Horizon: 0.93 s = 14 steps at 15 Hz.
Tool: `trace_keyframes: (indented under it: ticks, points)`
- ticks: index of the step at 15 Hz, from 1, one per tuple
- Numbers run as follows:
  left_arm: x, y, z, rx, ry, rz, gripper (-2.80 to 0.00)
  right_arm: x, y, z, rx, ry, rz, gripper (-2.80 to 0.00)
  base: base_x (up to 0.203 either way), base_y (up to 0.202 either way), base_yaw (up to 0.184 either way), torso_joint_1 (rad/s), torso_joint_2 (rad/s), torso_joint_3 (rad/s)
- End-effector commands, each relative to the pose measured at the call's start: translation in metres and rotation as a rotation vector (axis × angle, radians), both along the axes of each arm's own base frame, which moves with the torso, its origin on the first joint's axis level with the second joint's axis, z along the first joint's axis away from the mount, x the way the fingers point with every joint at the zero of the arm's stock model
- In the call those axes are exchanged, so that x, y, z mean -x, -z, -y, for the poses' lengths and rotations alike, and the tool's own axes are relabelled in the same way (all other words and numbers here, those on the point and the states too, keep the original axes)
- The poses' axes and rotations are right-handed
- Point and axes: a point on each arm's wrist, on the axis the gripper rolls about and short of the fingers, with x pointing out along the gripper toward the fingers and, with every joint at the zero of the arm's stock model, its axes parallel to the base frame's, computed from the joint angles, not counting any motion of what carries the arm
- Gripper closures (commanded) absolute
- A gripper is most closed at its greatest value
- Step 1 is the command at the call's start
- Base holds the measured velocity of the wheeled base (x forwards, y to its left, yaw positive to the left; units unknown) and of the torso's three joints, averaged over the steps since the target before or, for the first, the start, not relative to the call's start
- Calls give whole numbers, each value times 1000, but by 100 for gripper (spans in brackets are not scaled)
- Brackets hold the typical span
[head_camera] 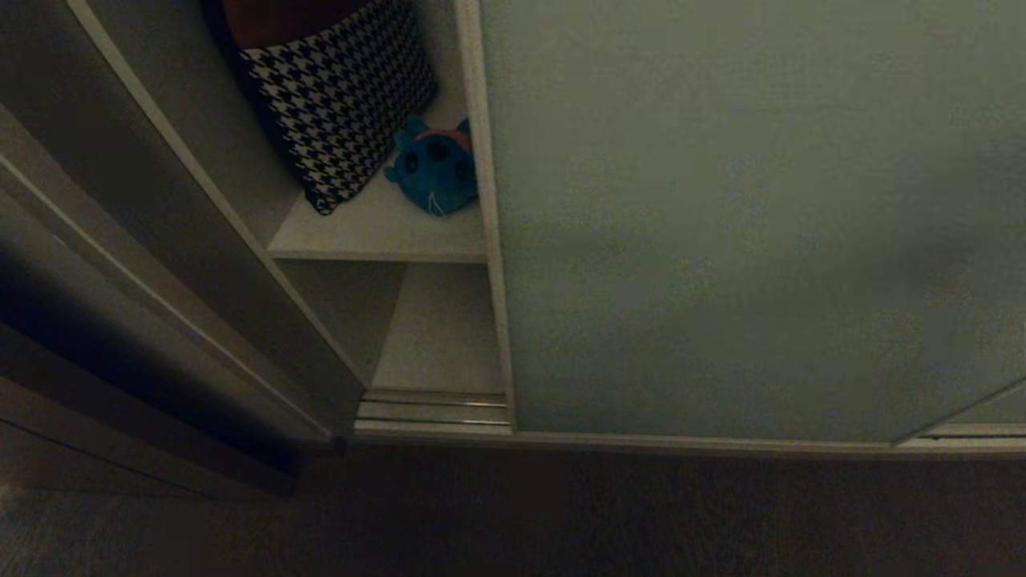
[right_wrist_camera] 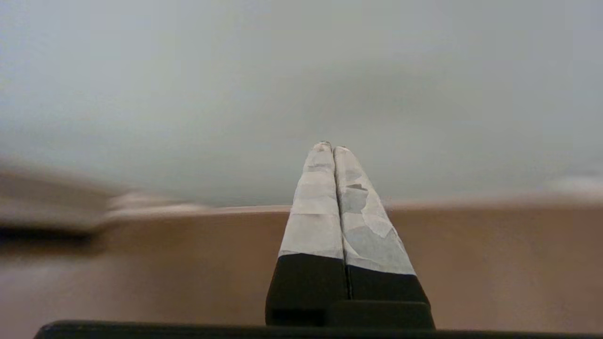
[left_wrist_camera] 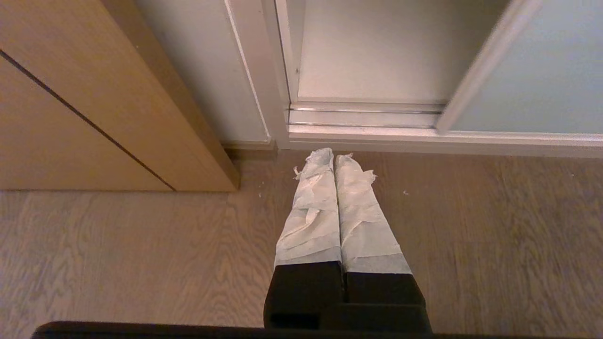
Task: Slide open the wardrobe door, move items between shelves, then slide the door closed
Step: Close the door
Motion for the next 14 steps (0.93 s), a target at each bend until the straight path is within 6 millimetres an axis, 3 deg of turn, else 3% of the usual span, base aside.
trace_keyframes:
  ticks: [1, 5, 8, 11, 14]
  points:
    - [0, 0, 0, 0, 0, -1, 0, 29, 13, 7, 30, 150, 0, 0, 0, 0, 0, 0, 0, 0]
    - [0, 0, 0, -2, 0, -1, 0, 49, 37, 33, 48, 473, -86, 0, 0, 0, 0, 0, 0, 0]
    - [0, 0, 0, 0, 0, 0, 0, 47, 44, 71, -12, 667, -152, 0, 0, 0, 0, 0, 0, 0]
    - [0, 0, 0, 0, 0, -1, 0, 27, 25, 111, -9, 705, -123, 0, 0, 0, 0, 0, 0, 0]
    - [0, 0, 0, 0, 0, -1, 0, 7, -9, 153, -25, 737, -39, 0, 0, 0, 0, 0, 0, 0]
